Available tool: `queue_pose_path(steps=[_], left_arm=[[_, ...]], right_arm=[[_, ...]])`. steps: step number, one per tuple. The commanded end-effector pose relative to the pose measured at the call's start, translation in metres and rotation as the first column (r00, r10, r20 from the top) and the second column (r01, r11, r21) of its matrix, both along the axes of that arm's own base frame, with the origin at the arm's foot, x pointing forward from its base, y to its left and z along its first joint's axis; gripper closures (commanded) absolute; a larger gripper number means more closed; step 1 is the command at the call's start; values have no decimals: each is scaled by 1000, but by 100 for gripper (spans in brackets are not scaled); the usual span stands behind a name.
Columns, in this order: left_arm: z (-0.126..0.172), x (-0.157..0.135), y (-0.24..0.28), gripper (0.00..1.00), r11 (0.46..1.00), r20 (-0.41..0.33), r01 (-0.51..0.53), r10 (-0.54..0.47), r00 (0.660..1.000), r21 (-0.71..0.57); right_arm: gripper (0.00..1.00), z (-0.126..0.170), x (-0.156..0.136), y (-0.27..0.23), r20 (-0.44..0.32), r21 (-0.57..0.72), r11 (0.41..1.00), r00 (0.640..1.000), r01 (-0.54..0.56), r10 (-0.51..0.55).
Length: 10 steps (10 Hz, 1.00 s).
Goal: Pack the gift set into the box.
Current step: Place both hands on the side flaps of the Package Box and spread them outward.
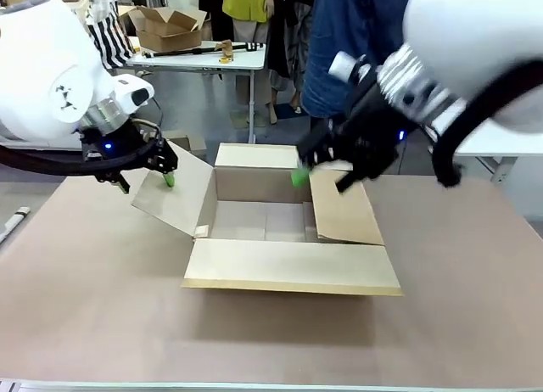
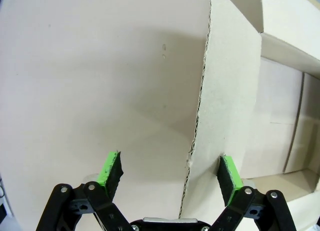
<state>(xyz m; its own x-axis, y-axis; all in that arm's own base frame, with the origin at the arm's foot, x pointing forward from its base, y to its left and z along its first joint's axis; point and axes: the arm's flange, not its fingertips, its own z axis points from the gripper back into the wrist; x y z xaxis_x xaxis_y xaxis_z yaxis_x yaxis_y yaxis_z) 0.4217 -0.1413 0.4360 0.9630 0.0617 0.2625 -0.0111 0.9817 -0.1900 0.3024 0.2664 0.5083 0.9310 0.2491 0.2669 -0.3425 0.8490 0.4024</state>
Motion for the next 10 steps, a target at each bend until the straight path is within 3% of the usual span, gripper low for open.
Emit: queue_pose_path(steps=[1, 2, 3, 4, 5, 6, 7, 10], left_arm=[[2, 0, 0, 0, 1000, -4, -16, 16, 1000, 15], [2, 0, 0, 0, 1000, -4, -16, 16, 1000, 15], [2, 0, 0, 0, 1000, -4, -16, 16, 1000, 15], [2, 0, 0, 0, 1000, -4, -16, 16, 1000, 15], [2, 0, 0, 0, 1000, -4, -16, 16, 1000, 15], [2, 0, 0, 0, 1000, -4, -16, 16, 1000, 15], [2, 0, 0, 0, 1000, -4, -16, 16, 1000, 15], [2, 0, 0, 0, 1000, -4, -16, 16, 1000, 15]], right_arm=[[0, 2, 15, -49, -9, -138, 990, 1000, 6, -7], [0, 0, 0, 0, 0, 0, 1000, 1000, 0, 0], [0, 0, 0, 0, 0, 0, 1000, 1000, 0, 0], [0, -14, 5, -13, -10, -87, 995, 999, -39, 38], [0, -31, 27, 36, -17, -412, 901, 988, 134, -155], [0, -40, 48, 68, 85, -467, 841, 961, 271, -263], [0, -42, 62, 90, 131, -531, 782, 944, 325, -303], [0, -68, 79, 132, 262, -616, 688, 923, 384, -280]])
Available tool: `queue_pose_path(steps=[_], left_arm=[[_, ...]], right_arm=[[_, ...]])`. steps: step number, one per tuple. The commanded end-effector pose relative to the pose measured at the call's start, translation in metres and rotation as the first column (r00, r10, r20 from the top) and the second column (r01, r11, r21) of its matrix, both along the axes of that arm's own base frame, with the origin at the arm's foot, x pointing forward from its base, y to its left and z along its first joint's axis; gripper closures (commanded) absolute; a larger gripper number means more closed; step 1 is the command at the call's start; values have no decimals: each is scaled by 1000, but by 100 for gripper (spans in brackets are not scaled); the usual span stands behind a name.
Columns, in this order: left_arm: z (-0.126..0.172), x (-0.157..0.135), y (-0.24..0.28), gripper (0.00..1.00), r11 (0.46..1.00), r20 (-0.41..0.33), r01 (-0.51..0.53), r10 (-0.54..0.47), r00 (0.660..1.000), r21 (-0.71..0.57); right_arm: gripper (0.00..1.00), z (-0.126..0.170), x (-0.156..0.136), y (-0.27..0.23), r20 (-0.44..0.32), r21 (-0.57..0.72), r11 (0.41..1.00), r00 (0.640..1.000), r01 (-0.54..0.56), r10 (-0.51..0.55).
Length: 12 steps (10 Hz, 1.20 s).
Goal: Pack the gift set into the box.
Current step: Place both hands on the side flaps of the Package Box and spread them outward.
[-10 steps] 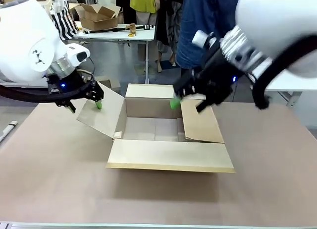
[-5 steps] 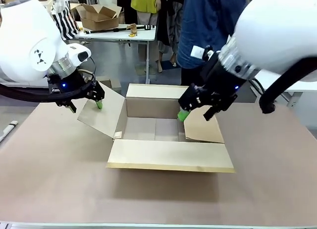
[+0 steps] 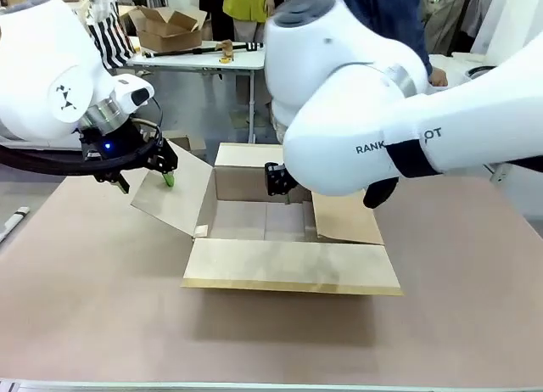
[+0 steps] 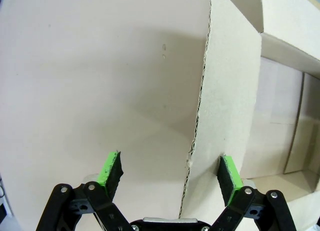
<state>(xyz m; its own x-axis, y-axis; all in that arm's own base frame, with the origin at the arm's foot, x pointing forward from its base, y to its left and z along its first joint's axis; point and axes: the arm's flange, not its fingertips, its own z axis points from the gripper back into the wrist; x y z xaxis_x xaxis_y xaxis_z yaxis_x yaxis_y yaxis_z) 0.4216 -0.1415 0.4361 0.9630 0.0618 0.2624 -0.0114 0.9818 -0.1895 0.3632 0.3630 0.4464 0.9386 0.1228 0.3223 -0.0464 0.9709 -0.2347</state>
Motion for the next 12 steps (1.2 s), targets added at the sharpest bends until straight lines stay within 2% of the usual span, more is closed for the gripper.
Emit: queue_pose_path(steps=[1, 2, 4, 6, 10, 12], left_arm=[[2, 0, 0, 0, 1000, -4, -16, 16, 1000, 15], [2, 0, 0, 0, 1000, -4, -16, 16, 1000, 15], [2, 0, 0, 0, 1000, -4, -16, 16, 1000, 15], [2, 0, 0, 0, 1000, -4, -16, 16, 1000, 15], [2, 0, 0, 0, 1000, -4, -16, 16, 1000, 15], [2, 0, 0, 0, 1000, -4, -16, 16, 1000, 15]], right_arm=[[0, -17, 22, 41, -35, -117, 991, 997, 64, -68], [0, -31, 29, 44, -60, -126, 990, 996, 56, -64], [0, -59, 41, 42, -44, -116, 991, 997, 63, -68], [0, -76, 50, 34, -45, -202, 978, 997, 52, -62], [0, -81, 55, 20, 6, -265, 960, 995, 94, -96], [0, -79, 58, 13, 59, -319, 941, 993, 112, -98]])
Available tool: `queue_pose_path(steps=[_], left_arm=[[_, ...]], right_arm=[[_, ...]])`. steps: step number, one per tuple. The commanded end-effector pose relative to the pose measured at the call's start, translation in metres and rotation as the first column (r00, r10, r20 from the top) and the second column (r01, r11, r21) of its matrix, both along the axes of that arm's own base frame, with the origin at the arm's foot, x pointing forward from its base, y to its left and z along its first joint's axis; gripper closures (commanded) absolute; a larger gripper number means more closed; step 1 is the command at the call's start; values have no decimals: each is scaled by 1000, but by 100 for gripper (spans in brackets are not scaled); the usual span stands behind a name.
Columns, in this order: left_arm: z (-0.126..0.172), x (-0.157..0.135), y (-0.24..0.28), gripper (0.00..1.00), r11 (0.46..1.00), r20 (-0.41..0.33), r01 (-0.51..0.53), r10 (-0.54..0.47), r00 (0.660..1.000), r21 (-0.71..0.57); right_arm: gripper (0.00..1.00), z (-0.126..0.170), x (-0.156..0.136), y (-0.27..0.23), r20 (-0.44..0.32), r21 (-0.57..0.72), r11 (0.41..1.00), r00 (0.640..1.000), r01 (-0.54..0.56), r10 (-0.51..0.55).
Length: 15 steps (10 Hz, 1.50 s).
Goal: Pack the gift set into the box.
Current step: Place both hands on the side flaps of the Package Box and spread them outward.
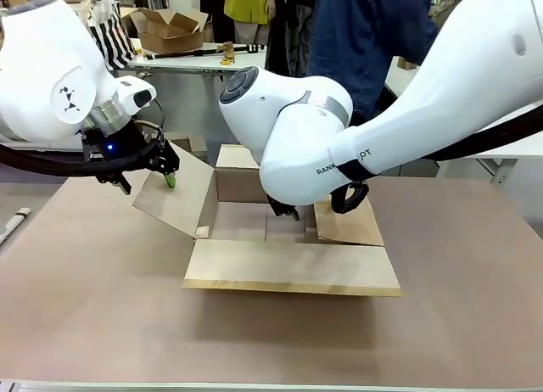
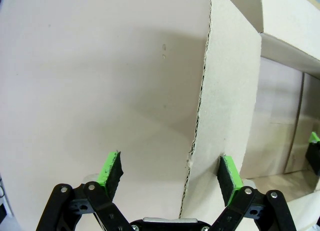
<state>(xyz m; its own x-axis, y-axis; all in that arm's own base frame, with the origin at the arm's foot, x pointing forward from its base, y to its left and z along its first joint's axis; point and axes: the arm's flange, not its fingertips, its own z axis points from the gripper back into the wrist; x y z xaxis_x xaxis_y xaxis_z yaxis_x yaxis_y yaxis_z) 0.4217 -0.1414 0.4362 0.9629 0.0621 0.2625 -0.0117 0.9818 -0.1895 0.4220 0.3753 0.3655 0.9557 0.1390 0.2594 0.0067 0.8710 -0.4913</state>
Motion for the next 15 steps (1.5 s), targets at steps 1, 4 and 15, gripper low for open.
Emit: queue_pose_path(steps=[1, 4, 15], left_arm=[[2, 0, 0, 0, 1000, -4, -15, 15, 1000, 15], [2, 0, 0, 0, 1000, -4, -15, 15, 1000, 15], [2, 0, 0, 0, 1000, -4, -15, 15, 1000, 15]], right_arm=[[0, 8, -1, -5, 96, -86, 996, 995, 27, -18], [0, 17, 1, -11, 119, -144, 989, 993, 32, -15], [0, 98, -11, -160, -62, 150, 979, 989, 140, -132]])
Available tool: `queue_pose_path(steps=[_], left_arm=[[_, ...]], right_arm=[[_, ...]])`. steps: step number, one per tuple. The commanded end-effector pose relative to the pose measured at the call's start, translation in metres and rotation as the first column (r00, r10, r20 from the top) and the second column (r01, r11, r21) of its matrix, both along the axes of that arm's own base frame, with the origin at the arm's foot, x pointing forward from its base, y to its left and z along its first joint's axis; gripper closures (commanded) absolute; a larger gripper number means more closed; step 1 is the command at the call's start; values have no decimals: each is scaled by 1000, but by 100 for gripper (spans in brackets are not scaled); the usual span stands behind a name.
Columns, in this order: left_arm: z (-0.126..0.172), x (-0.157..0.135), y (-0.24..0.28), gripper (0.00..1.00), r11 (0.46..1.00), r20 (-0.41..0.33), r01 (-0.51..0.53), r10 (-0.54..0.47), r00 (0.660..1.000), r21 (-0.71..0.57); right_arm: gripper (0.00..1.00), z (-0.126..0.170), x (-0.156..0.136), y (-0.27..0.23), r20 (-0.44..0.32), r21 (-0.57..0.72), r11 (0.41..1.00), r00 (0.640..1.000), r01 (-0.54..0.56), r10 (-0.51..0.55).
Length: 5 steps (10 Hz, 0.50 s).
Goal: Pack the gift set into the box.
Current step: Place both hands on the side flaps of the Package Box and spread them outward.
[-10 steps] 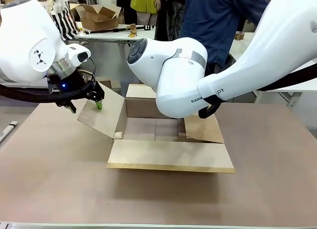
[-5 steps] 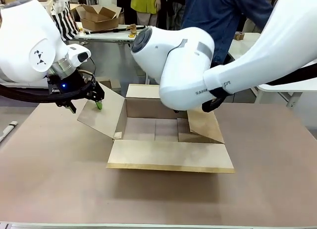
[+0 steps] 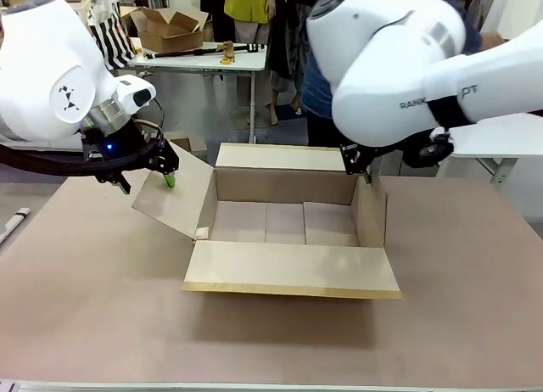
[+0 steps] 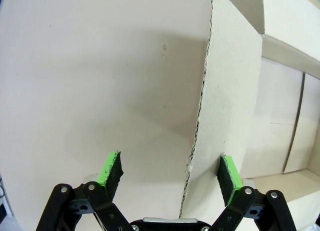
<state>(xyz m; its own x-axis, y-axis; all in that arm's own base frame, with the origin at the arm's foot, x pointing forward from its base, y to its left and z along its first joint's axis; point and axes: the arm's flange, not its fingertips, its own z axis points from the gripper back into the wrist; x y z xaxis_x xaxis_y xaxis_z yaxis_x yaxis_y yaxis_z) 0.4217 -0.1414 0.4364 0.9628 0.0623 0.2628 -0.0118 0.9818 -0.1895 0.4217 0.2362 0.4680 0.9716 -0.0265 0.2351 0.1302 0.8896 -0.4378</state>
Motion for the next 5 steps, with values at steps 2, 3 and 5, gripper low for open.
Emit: queue_pose_path(steps=[2, 3, 5], left_arm=[[2, 0, 0, 0, 1000, -4, -15, 15, 1000, 15], [2, 0, 0, 0, 1000, -4, -15, 15, 1000, 15], [2, 0, 0, 0, 1000, -4, -15, 15, 1000, 15]], right_arm=[[0, -5, 2, 21, 1, -52, 998, 1000, -30, 30], [0, -5, 2, 21, 1, -52, 998, 1000, -30, 30], [0, -7, -4, 15, -11, -17, 999, 999, -34, 34]])
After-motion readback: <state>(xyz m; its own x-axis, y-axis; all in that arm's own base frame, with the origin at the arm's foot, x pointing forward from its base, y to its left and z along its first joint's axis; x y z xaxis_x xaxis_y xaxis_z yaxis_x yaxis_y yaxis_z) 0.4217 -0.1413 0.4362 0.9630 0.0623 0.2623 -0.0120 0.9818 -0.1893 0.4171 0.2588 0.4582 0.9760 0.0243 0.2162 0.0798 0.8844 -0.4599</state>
